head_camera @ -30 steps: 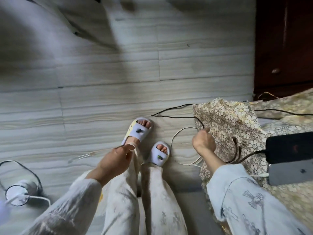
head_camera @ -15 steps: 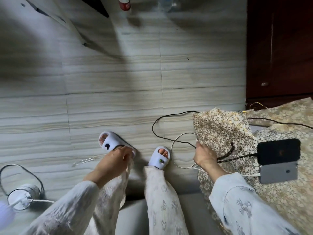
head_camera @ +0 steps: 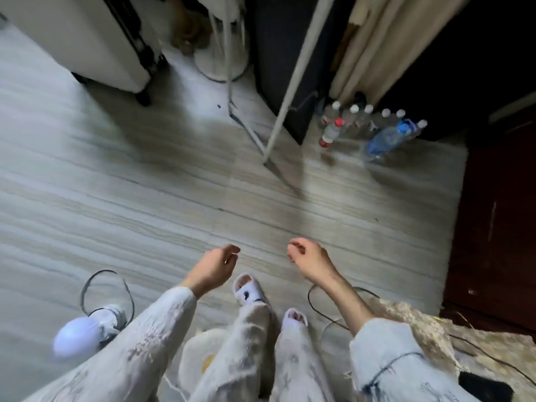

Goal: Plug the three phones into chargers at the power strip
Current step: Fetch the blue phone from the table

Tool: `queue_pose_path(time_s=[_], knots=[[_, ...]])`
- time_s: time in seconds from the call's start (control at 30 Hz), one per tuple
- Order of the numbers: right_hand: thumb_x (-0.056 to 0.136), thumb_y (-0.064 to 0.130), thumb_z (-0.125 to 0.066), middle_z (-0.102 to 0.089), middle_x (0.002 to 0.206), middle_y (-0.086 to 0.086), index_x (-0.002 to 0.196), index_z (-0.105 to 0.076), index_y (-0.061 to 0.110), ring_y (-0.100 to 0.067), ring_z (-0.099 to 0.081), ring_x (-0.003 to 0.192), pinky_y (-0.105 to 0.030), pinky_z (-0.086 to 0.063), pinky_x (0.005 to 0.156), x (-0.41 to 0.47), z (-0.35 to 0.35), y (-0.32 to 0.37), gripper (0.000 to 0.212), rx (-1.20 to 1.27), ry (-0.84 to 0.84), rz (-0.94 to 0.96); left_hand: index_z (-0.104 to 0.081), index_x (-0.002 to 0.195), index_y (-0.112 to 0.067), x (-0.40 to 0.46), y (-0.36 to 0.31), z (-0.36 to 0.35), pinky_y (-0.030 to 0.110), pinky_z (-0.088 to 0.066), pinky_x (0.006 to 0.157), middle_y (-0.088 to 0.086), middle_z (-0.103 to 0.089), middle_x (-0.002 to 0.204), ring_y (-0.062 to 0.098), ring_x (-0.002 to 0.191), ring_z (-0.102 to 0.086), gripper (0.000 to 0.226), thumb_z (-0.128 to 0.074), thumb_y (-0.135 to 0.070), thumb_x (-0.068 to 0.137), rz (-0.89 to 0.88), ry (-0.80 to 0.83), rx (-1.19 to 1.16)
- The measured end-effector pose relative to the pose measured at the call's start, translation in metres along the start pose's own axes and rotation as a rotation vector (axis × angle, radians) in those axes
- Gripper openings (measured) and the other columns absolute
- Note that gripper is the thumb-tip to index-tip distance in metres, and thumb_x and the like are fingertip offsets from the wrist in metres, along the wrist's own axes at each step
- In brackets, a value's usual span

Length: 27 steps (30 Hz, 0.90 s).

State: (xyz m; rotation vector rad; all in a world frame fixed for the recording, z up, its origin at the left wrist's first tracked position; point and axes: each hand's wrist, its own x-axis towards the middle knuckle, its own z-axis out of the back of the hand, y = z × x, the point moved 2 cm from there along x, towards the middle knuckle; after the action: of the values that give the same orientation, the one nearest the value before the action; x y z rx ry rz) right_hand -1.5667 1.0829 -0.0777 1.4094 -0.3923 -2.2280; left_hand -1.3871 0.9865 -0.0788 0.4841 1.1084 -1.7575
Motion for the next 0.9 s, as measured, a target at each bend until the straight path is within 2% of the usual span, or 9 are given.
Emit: queue_pose_path(time_s=[0.13, 0.23, 0.3, 0.37, 0.6, 0.67, 0.73, 0.83, 0.9], knots=[[0.092, 0.014, -0.050, -0.067, 0.108, -0.024, 0.112, -0.062, 0.002, -0.036, -0.063, 0.103, -0.045, -0.046, 0.096, -0.006, -0.015, 0.149, 0.026, -0.078, 0.057, 0.227, -0.056, 0.122, -0.011, -0.038, 0.039, 0.121, 0.022, -0.037, 0.089, 0.010, -0.065, 0.120, 0.022, 0.112, -0.059, 0.031, -0.045, -0.020, 0.095, 0.054, -0.252, -0.161], [0.091, 0.015, -0.051, -0.070, 0.106, -0.017, 0.110, -0.064, 0.006, -0.030, -0.066, 0.100, -0.036, -0.047, 0.095, -0.015, -0.032, 0.259, 0.024, -0.196, 0.097, 0.411, -0.057, 0.120, -0.009, -0.070, 0.078, 0.198, 0.020, -0.037, 0.091, 0.011, -0.064, 0.120, 0.022, 0.110, -0.060, 0.029, -0.047, -0.018, 0.094, 0.101, -0.428, -0.337], [0.091, 0.019, -0.051, -0.071, 0.106, -0.009, 0.110, -0.065, 0.013, -0.023, -0.066, 0.099, -0.030, -0.045, 0.091, -0.023, -0.047, 0.328, 0.025, -0.283, 0.126, 0.519, -0.058, 0.119, -0.010, -0.091, 0.107, 0.244, 0.025, -0.040, 0.096, 0.012, -0.065, 0.119, 0.023, 0.109, -0.060, 0.028, -0.048, -0.017, 0.094, 0.141, -0.537, -0.431], [0.091, 0.024, -0.050, -0.071, 0.105, -0.005, 0.109, -0.065, 0.018, -0.020, -0.065, 0.098, -0.030, -0.045, 0.091, -0.028, -0.069, 0.392, 0.025, -0.346, 0.153, 0.613, -0.058, 0.118, -0.011, -0.111, 0.137, 0.287, 0.031, -0.043, 0.098, 0.013, -0.066, 0.116, 0.024, 0.107, -0.061, 0.027, -0.048, -0.016, 0.093, 0.179, -0.642, -0.496], [0.091, 0.024, -0.050, -0.071, 0.096, -0.004, 0.109, -0.064, 0.017, -0.020, -0.067, 0.090, -0.030, -0.051, 0.085, -0.028, -0.181, 0.603, 0.024, -0.408, 0.313, 0.867, -0.058, 0.118, -0.013, -0.162, 0.245, 0.438, 0.029, -0.043, 0.096, 0.011, -0.067, 0.116, 0.022, 0.109, -0.061, 0.028, -0.046, -0.017, 0.093, 0.329, -0.984, -0.665], [0.093, 0.020, -0.050, -0.070, 0.089, -0.003, 0.110, -0.064, 0.012, -0.018, -0.066, 0.079, -0.023, -0.049, 0.075, -0.032, -0.217, 0.652, 0.024, -0.407, 0.375, 0.911, -0.059, 0.118, -0.015, -0.178, 0.275, 0.470, 0.028, -0.043, 0.095, 0.009, -0.068, 0.114, 0.021, 0.108, -0.061, 0.028, -0.046, -0.019, 0.093, 0.372, -1.058, -0.701], [0.094, 0.018, -0.048, -0.071, 0.094, -0.009, 0.112, -0.062, 0.007, -0.021, -0.066, 0.081, -0.021, -0.047, 0.070, -0.039, -0.255, 0.698, 0.025, -0.432, 0.462, 0.938, -0.059, 0.117, -0.016, -0.194, 0.307, 0.492, 0.027, -0.042, 0.092, 0.006, -0.069, 0.112, 0.020, 0.107, -0.061, 0.028, -0.046, -0.019, 0.093, 0.415, -1.110, -0.745], [0.095, 0.017, -0.047, -0.070, 0.103, -0.014, 0.114, -0.061, 0.008, -0.025, -0.066, 0.090, -0.025, -0.047, 0.077, -0.052, -0.315, 0.762, 0.025, -0.478, 0.549, 0.974, -0.060, 0.116, -0.015, -0.215, 0.361, 0.517, 0.031, -0.045, 0.094, 0.009, -0.069, 0.109, 0.022, 0.105, -0.063, 0.027, -0.047, -0.017, 0.093, 0.477, -1.167, -0.815], [0.095, 0.016, -0.047, -0.069, 0.104, -0.016, 0.114, -0.061, 0.007, -0.028, -0.066, 0.093, -0.023, -0.047, 0.075, -0.060, -0.357, 0.802, 0.025, -0.485, 0.594, 1.012, -0.060, 0.116, -0.016, -0.227, 0.399, 0.534, 0.028, -0.044, 0.093, 0.008, -0.069, 0.109, 0.020, 0.105, -0.063, 0.027, -0.047, -0.017, 0.092, 0.516, -1.208, -0.845]])
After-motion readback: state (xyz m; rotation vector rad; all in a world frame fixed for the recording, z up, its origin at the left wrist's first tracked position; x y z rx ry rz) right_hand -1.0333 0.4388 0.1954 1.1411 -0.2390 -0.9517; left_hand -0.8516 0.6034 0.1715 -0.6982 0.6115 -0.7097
